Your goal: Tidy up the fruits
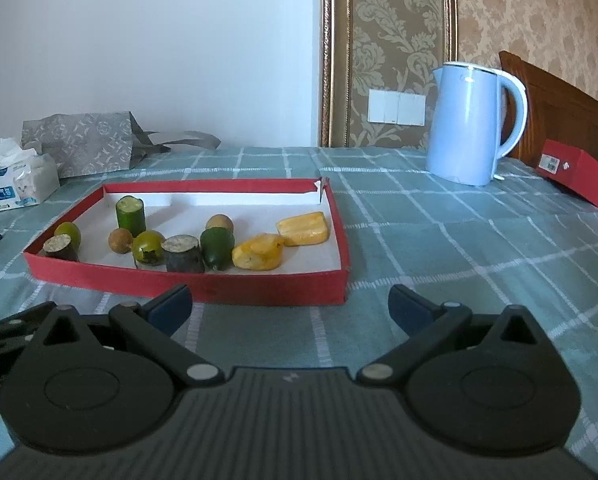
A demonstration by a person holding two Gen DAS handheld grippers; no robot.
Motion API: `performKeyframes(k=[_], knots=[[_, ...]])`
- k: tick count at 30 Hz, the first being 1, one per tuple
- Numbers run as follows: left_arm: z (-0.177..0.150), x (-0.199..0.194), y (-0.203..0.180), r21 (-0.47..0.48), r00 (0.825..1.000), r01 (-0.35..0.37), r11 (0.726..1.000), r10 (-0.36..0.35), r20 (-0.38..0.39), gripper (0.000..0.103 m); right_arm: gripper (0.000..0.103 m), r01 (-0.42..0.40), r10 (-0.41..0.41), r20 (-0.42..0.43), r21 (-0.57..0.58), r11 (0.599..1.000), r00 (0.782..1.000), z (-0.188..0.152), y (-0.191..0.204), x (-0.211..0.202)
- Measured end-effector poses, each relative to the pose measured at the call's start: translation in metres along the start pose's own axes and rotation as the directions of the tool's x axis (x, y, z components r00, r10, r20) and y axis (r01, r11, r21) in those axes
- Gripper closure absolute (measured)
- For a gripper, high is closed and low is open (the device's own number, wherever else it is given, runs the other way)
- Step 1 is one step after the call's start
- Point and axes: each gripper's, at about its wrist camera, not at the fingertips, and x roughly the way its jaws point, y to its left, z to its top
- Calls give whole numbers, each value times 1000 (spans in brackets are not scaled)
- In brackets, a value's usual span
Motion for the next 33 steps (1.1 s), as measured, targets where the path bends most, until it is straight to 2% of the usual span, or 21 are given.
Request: performKeyframes(k=[15,33], knots=[[1,-2,-7,31,1000,-17,999,17,2,12,0,36,-36,-9,-3,999,999,-1,3,5],[1,2,-8,46,999,-42,998,42,5,12,0,40,-41,-18,-6,999,999,-2,2,7]])
